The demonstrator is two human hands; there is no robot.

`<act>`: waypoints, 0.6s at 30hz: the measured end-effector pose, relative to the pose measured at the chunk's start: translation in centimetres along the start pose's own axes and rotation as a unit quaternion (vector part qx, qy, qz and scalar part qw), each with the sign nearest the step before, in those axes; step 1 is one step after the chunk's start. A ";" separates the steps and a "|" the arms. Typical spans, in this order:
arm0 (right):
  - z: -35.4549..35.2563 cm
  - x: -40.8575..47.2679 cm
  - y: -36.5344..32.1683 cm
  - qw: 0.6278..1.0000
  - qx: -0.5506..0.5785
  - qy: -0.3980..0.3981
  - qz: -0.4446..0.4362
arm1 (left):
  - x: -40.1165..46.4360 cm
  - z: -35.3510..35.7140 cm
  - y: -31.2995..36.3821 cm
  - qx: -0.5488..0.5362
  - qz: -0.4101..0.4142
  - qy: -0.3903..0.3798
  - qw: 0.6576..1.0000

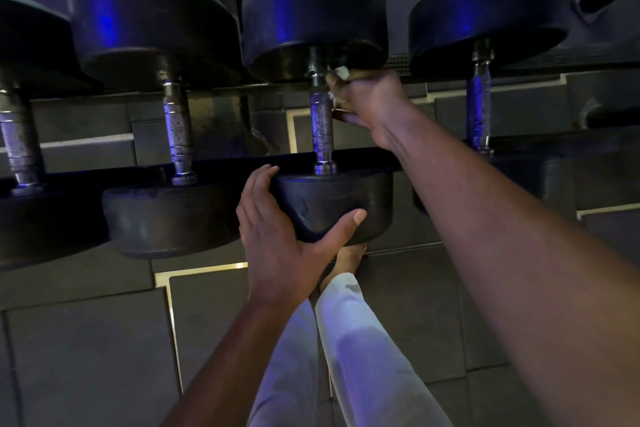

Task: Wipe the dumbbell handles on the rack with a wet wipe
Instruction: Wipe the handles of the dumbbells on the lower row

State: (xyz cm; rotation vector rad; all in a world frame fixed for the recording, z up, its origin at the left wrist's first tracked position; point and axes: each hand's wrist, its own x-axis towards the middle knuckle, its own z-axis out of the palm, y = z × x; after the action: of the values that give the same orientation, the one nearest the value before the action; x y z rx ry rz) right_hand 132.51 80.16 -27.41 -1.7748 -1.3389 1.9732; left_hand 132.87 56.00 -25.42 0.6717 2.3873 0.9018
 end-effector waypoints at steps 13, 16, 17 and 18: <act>-3.4 -0.6 2.7 0.936 -0.291 -0.185 0.070 | 0.0 0.1 -0.2 -0.001 0.011 0.009 1.000; -3.7 -1.3 3.7 0.939 -0.280 -0.189 0.069 | 0.0 0.1 -0.2 0.001 0.011 0.007 1.000; -3.7 -1.4 3.8 0.940 -0.278 -0.188 0.064 | 0.0 0.1 -0.2 0.001 0.011 0.005 1.000; -3.7 -1.7 3.7 0.939 -0.285 -0.181 0.059 | 0.0 0.1 -0.1 0.000 0.011 0.005 1.000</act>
State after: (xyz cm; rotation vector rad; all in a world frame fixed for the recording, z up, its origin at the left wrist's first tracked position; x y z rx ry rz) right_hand 137.70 78.73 -28.40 -1.7870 -2.1541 2.2118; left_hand 132.85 55.94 -25.56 0.6956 2.3932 0.9147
